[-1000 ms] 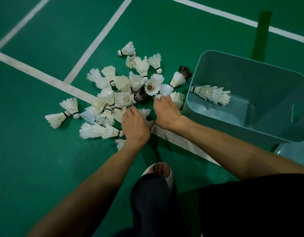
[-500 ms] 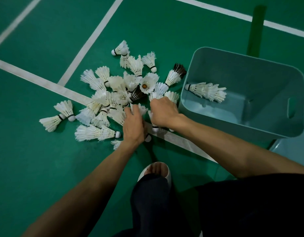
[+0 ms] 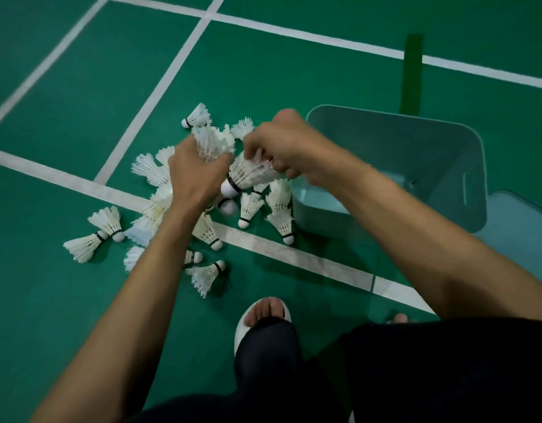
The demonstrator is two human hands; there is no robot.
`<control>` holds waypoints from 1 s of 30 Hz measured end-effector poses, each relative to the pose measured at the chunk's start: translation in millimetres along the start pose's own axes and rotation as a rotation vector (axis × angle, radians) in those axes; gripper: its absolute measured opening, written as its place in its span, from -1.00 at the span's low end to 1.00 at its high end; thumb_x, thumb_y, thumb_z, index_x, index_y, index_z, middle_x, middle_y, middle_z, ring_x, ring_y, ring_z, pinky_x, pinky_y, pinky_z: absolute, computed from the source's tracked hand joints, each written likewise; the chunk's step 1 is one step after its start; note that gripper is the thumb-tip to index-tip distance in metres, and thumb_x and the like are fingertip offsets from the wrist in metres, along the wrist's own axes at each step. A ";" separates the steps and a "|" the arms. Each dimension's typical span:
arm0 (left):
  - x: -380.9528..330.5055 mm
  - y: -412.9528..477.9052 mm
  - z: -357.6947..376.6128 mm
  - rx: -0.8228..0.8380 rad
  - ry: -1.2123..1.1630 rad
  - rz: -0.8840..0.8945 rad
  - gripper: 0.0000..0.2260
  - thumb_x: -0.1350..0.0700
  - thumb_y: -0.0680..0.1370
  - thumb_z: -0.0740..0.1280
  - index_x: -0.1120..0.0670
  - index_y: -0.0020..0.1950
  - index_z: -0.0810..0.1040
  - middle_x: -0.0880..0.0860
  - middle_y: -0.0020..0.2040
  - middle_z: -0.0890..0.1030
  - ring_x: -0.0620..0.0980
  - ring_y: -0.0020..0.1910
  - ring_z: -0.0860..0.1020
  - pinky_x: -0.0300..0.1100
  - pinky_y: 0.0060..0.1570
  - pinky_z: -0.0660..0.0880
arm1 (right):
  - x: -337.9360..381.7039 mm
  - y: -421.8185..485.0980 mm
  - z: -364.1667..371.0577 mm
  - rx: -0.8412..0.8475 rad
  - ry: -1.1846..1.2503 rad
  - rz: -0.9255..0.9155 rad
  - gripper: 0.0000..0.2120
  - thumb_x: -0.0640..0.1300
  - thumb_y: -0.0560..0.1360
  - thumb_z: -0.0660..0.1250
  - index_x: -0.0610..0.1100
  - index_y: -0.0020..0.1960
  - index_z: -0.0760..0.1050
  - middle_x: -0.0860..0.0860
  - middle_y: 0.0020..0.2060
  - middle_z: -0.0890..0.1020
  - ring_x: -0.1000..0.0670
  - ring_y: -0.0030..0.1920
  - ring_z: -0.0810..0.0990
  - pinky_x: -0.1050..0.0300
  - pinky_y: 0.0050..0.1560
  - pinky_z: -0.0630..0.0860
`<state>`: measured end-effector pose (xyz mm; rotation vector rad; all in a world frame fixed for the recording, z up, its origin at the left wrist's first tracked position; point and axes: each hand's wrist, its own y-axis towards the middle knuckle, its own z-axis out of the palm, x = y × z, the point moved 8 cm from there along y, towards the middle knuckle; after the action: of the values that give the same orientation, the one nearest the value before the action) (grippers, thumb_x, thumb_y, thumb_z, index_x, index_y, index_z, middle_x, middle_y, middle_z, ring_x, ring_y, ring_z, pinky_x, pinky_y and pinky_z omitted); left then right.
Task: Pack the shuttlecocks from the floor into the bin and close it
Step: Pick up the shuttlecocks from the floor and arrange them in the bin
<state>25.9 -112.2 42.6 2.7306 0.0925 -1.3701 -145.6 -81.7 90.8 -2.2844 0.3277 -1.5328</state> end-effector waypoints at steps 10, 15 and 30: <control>-141.0 -9.0 114.9 0.517 -0.036 0.250 -0.70 -0.09 0.49 0.47 0.06 -0.09 0.44 -0.03 -0.23 0.51 -0.09 -0.32 0.43 -0.16 -0.31 0.40 | -98.4 -48.2 -196.9 -0.576 0.074 0.186 -0.87 -0.20 0.33 0.48 -0.20 -0.28 0.53 -0.08 -0.40 0.54 0.02 -0.51 0.38 0.26 -0.53 0.22; -139.2 -27.0 199.6 0.741 0.096 0.154 -0.53 -0.04 0.59 0.33 0.19 0.33 0.25 0.12 0.07 0.53 0.01 -0.12 0.49 -0.12 -0.26 0.39 | -189.5 -23.6 -215.1 -0.615 -0.271 0.397 -0.89 -0.20 0.46 0.38 -0.19 -0.18 0.47 -0.09 -0.26 0.56 -0.11 -0.28 0.54 0.14 -0.34 0.40; -65.2 -22.2 276.7 0.981 0.242 -0.063 -0.73 0.03 0.64 0.31 0.18 -0.17 0.55 0.18 -0.22 0.67 0.02 -0.39 0.44 -0.16 -0.32 0.37 | -291.2 65.2 -198.0 -0.570 0.112 0.636 -0.87 -0.35 0.38 0.46 -0.28 -0.07 0.64 -0.13 -0.31 0.64 -0.03 -0.50 0.48 0.28 -0.61 0.35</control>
<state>-235.5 -119.7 -70.9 3.6811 -0.6575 -1.3135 -439.0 -61.6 -113.7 -2.1279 1.5199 -1.3235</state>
